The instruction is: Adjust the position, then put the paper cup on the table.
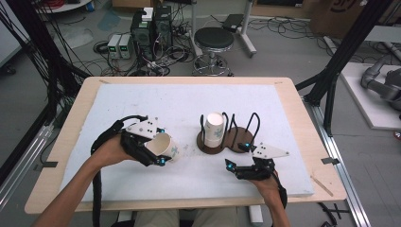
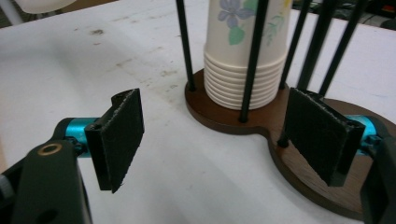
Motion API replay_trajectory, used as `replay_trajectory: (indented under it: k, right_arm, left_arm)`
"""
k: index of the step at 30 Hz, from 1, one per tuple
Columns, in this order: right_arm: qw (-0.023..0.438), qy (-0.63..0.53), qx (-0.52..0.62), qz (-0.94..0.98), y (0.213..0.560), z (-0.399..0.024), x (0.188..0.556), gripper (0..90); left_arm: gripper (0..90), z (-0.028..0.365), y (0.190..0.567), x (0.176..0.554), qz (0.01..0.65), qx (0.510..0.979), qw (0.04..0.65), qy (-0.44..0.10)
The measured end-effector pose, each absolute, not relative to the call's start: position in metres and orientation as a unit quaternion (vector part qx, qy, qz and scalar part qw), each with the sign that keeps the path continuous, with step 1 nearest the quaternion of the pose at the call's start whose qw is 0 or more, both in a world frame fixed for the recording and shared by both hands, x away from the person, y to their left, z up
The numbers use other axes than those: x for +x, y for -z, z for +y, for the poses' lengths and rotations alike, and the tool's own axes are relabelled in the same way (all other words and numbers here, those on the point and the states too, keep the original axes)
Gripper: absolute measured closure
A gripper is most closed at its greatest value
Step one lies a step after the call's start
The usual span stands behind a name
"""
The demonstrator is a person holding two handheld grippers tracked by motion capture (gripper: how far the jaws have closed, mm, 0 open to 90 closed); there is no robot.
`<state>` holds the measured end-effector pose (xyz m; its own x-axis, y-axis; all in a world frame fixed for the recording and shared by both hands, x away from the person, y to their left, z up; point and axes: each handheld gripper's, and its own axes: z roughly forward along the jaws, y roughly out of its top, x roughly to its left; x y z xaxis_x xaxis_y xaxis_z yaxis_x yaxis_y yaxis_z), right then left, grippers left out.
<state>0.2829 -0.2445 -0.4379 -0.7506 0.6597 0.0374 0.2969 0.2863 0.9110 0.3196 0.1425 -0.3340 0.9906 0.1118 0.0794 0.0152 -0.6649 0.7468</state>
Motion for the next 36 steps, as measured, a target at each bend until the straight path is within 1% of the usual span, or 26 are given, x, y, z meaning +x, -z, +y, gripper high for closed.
replay_trajectory:
  k: [7,13,36]
  right_arm:
    - [0.196,-0.508,0.321,0.775,0.444,-0.249,0.284,20.7]
    - [0.195,-0.501,0.328,0.777,0.447,-0.249,0.285,20.7]
    - [0.196,-0.501,0.329,0.776,0.450,-0.250,0.284,20.8]
  left_arm:
    - [31.4,0.139,0.333,0.324,0.032,0.923,0.380,-0.055]
    - [31.4,0.136,0.332,0.327,0.024,0.935,0.350,-0.052]
    - [31.4,0.133,0.333,0.329,0.023,0.938,0.342,-0.055]
